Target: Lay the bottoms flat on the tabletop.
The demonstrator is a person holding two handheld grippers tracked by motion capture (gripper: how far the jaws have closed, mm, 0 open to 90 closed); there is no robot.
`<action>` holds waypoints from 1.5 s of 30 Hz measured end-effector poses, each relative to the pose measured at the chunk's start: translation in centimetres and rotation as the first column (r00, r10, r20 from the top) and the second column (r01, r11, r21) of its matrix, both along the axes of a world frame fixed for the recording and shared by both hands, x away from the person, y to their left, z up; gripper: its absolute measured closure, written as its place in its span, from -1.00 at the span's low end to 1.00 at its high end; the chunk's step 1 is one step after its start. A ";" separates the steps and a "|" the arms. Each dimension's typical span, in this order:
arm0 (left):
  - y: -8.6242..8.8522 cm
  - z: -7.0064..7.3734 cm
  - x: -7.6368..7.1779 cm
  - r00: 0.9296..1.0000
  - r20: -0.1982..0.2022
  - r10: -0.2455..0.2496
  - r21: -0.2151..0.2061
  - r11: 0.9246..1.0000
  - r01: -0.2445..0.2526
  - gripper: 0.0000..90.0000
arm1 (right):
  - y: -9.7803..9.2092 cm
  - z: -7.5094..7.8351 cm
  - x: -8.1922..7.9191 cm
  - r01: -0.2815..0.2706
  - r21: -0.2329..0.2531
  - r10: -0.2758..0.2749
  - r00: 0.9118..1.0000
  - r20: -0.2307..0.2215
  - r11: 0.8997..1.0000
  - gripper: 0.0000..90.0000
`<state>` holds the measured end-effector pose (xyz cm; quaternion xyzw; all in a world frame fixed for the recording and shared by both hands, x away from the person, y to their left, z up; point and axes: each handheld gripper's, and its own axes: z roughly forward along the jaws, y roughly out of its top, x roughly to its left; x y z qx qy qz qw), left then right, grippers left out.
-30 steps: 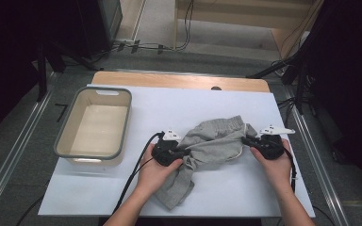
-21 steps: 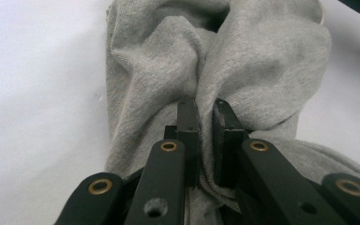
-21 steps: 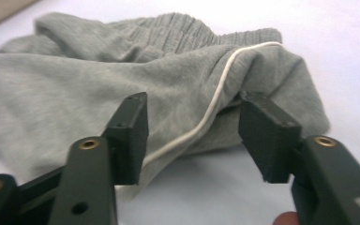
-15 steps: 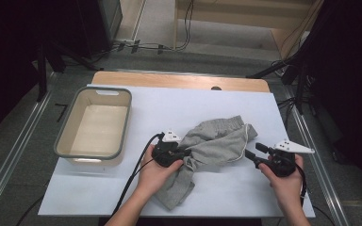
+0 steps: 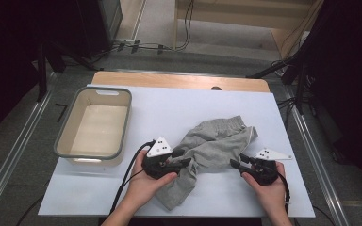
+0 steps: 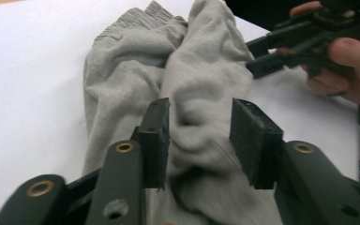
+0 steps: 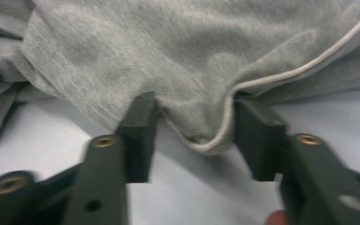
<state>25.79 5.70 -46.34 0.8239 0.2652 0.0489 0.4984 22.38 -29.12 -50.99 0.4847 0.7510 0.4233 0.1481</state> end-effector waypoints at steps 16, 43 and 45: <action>-0.3 -3.3 -4.5 0.994 -0.058 -0.089 0.095 0.991 0.094 -0.07 | -2.4 2.0 -1.4 0.019 -0.003 -0.019 0.999 0.030 1.000 0.85; 1.0 -3.4 -3.5 0.981 -0.099 -0.167 0.130 0.975 0.180 0.91 | -11.2 3.5 -6.8 0.193 0.041 -0.192 0.981 -0.040 0.980 0.84; 1.2 -3.9 -2.7 0.987 -0.110 -0.116 0.137 0.982 0.131 0.88 | -11.2 2.3 -6.0 0.205 0.030 -0.203 0.978 -0.053 0.978 0.83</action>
